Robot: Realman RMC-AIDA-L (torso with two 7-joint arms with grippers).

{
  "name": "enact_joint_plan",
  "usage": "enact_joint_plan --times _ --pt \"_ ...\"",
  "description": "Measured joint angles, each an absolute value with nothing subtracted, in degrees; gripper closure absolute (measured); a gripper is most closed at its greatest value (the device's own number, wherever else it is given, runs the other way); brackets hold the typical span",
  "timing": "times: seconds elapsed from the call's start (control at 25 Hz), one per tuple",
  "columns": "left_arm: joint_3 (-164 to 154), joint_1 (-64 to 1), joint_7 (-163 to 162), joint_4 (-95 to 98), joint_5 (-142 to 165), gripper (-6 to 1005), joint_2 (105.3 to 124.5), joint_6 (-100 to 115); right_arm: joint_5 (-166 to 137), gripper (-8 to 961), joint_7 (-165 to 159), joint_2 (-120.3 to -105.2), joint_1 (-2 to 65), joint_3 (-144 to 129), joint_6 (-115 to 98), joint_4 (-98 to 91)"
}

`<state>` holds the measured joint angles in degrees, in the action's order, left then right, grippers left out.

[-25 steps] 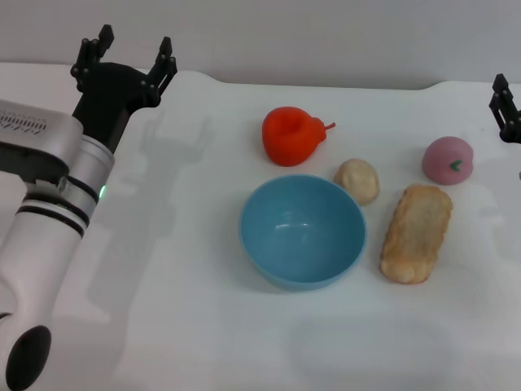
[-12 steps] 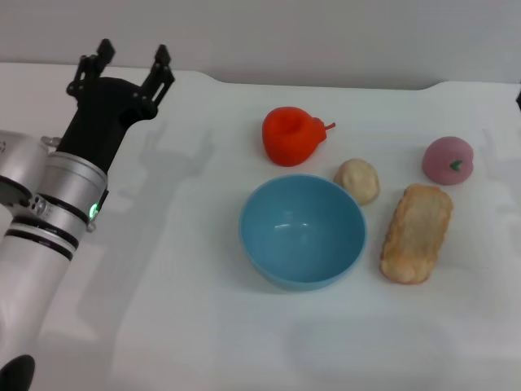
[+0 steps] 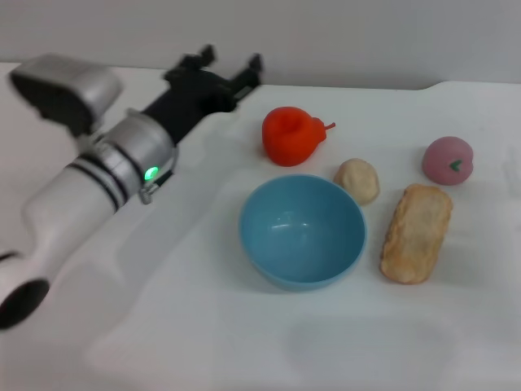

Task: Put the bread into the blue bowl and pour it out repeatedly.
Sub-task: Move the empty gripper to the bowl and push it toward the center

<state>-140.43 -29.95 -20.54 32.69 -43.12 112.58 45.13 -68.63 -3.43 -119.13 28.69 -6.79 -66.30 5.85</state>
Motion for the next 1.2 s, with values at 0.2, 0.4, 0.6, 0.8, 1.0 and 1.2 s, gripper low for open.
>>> enact_joint_plan --times 0.2,0.4,0.6,0.8,1.0,1.2 --pt "-131.5 -29.5 -22.4 45.0 -29.0 201 111.11 25.4 -68.6 377 -3.4 -119.10 28.1 -5.9 -65.3 5.1" --pt "-124.5 -25.9 -22.1 57.1 -21.1 202 110.37 10.8 -68.6 377 -3.4 -119.09 28.5 -5.9 -62.6 4.9" --pt "-115.1 -18.2 -19.5 80.3 -15.9 202 110.29 -15.9 -68.6 376 -3.4 -119.03 28.7 -5.9 -62.1 4.7" --pt "-107.0 -15.7 -8.4 93.3 -16.1 202 115.58 -41.1 -68.6 376 -3.4 -118.96 29.1 -5.9 -61.9 4.4" --pt "-102.9 -18.2 -3.1 99.6 -21.3 201 117.71 -61.7 -68.8 377 -3.4 -118.92 29.5 -5.9 -61.4 4.1" --pt "-99.9 -21.8 -3.0 99.3 -27.4 202 117.82 -72.2 -69.0 377 -3.2 -118.91 29.9 -5.9 -60.3 4.0"
